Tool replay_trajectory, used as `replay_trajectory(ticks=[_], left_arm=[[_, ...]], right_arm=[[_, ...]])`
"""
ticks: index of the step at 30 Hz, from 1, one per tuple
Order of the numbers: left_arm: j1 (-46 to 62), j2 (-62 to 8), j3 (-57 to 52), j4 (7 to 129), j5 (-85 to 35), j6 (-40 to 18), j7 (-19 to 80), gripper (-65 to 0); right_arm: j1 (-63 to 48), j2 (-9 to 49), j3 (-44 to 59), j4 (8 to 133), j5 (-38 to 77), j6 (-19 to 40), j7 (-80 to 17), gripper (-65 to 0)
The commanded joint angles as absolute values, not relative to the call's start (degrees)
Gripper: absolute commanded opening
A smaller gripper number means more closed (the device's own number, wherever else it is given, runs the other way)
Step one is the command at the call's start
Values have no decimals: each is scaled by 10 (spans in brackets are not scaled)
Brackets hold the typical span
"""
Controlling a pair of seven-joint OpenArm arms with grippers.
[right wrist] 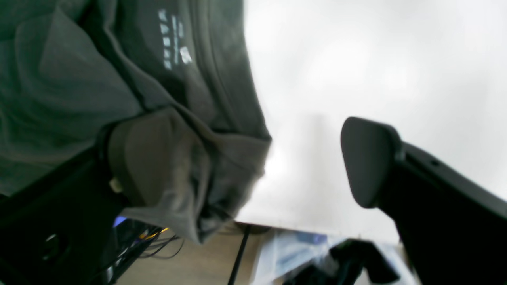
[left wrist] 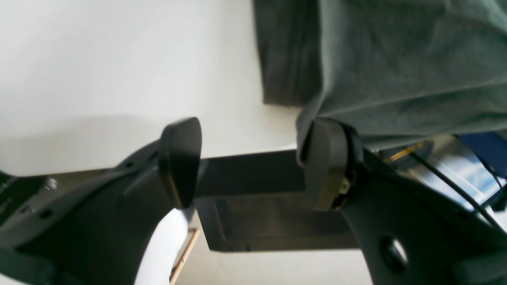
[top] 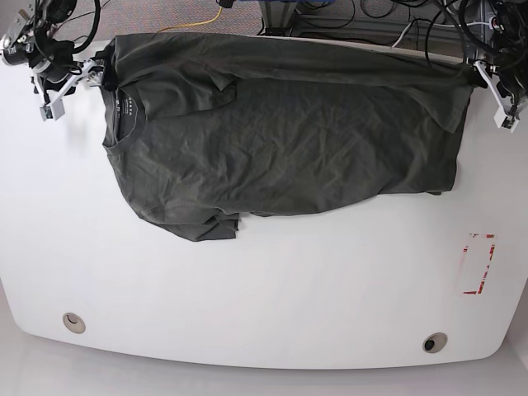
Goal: Layout the t-shirt on the table in an organized manner, then fold the t-shirt properly
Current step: 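Release the shirt and move the right gripper to the hem corner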
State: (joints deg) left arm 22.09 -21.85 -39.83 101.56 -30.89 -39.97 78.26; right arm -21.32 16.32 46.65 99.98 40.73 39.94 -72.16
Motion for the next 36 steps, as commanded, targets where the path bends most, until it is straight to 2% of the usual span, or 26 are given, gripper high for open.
replay_trajectory(ticks=[1,7,17,26,36], left_arm=[[204,-233,-422,1043,-311,-400,800,-267],[190,-249,-441,1062,-327,-400,800,-267],[171,-276,-468,1062,-404,-400,800,-267],[170,-298,-497,1062,-540,-400,800,-269],[91,-303,-536,1058,-545,-400,800,-271]], right_arm=[[-208,175,472,1033,416,400,-713,0],[-204,185,468,1078,418,400,-713,0],[-89,202,461,1062,416,400,-763,0],[36,212,373,977,416,400,-764,0],[184,211,291,807,415,400,-738,0]])
